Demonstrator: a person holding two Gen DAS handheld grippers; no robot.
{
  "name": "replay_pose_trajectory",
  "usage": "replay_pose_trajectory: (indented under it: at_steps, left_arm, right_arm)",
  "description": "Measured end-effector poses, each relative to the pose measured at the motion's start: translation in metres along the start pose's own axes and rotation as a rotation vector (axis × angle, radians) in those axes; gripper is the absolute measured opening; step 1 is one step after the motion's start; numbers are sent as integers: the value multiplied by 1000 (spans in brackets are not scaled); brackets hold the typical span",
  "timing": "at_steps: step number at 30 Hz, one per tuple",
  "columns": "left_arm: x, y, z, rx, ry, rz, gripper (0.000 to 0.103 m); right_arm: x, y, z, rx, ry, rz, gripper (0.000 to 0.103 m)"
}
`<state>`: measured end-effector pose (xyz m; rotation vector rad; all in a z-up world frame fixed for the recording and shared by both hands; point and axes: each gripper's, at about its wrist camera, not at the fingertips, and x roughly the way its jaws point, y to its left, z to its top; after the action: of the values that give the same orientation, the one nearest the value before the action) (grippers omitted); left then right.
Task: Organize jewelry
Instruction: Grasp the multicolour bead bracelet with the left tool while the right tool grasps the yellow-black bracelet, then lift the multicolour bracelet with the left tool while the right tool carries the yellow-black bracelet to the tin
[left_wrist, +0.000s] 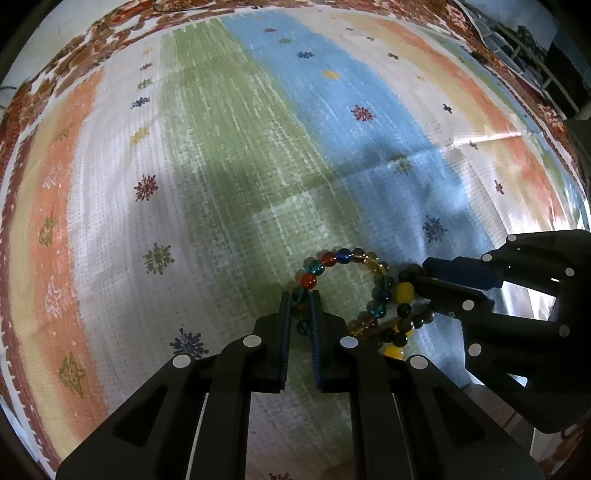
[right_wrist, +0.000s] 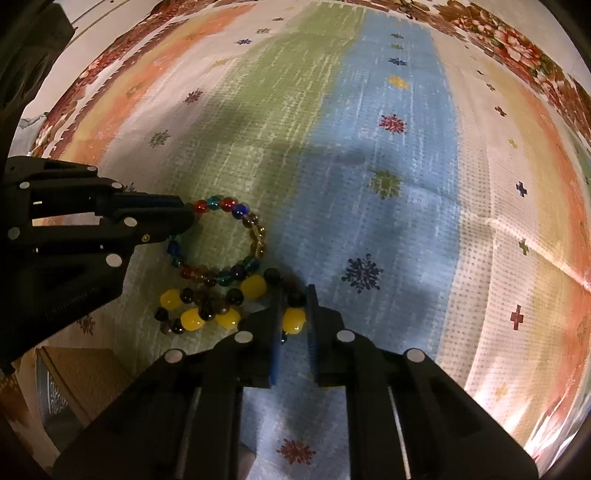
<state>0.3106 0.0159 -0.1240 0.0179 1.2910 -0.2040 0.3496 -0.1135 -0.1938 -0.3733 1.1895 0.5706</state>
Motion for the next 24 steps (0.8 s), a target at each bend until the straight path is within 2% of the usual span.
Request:
replay_pose_trajectory:
  at_steps: [7,24]
  left_arm:
    - [-26,3,-2,-10,-59,-25,9]
    - [-96,-14,-35,-11,-208,-60,9]
  right_arm:
    - [-28,4,-3,-17,-73,-47,12]
    - [-111,21,-33,1,-256,-23,11]
